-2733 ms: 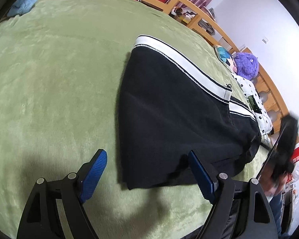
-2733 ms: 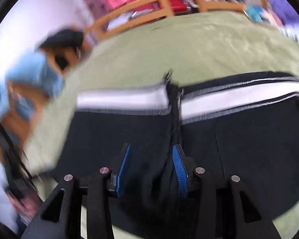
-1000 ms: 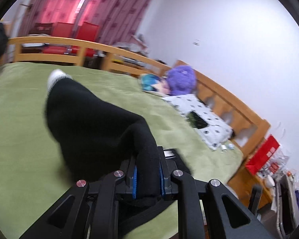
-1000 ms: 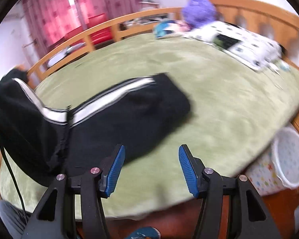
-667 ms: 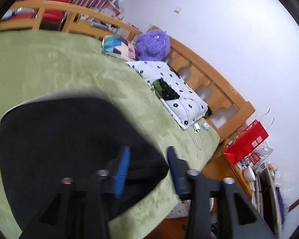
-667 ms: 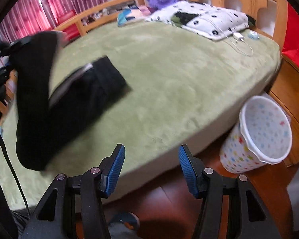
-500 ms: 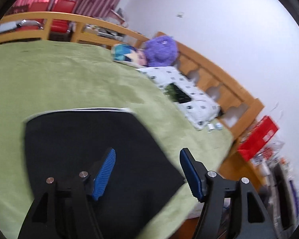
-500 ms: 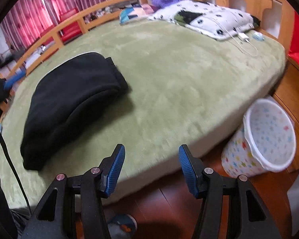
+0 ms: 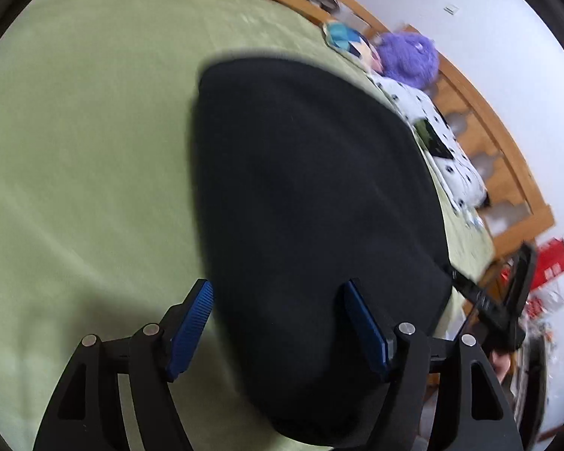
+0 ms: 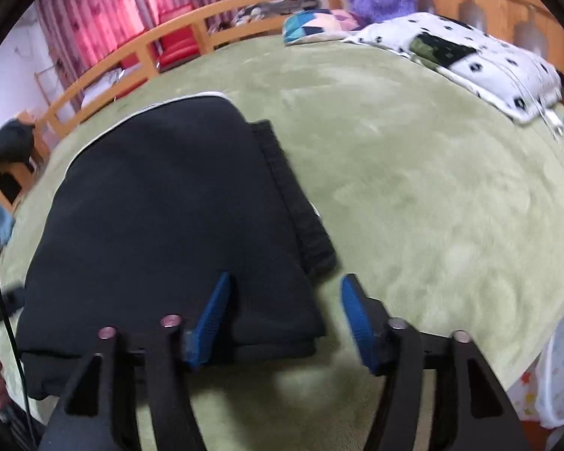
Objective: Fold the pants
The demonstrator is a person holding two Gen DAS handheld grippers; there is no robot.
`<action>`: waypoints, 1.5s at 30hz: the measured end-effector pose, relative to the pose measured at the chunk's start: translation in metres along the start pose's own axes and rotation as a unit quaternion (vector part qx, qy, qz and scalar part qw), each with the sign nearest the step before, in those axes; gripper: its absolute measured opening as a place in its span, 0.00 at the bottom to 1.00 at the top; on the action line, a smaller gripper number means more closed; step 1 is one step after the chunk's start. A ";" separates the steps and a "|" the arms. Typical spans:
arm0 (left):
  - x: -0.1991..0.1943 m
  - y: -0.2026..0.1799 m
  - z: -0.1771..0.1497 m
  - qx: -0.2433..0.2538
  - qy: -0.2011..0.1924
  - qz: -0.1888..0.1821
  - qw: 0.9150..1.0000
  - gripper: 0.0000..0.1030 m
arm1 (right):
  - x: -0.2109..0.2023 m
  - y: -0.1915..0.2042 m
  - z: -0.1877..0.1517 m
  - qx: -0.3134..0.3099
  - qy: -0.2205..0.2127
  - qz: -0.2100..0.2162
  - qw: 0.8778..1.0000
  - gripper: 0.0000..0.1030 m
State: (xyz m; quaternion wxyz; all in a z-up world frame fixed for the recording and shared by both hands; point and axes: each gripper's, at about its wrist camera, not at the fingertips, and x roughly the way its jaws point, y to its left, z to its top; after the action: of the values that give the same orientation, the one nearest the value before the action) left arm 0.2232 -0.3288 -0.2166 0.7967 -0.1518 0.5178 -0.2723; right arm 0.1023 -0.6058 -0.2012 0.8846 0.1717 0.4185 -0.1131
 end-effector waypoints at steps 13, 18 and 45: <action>0.004 0.022 0.043 -0.019 -0.002 -0.029 0.999 0.77 | 0.017 0.002 0.062 -0.047 0.027 0.036 0.998 0.66; 0.030 0.020 0.046 -0.021 0.013 -0.036 0.999 0.78 | 0.050 -0.007 0.069 -0.014 0.070 0.091 0.993 0.74; -0.165 0.117 0.068 -0.010 -0.081 -0.070 0.994 0.20 | -0.034 0.210 0.024 -0.046 0.015 0.168 0.985 0.22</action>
State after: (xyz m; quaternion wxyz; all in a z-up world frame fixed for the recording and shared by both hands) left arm 0.2653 -0.1398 -0.1272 0.8136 -0.2172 0.4421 -0.3089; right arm 0.1705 -0.4209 -0.1167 0.8918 0.2004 0.4014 0.0593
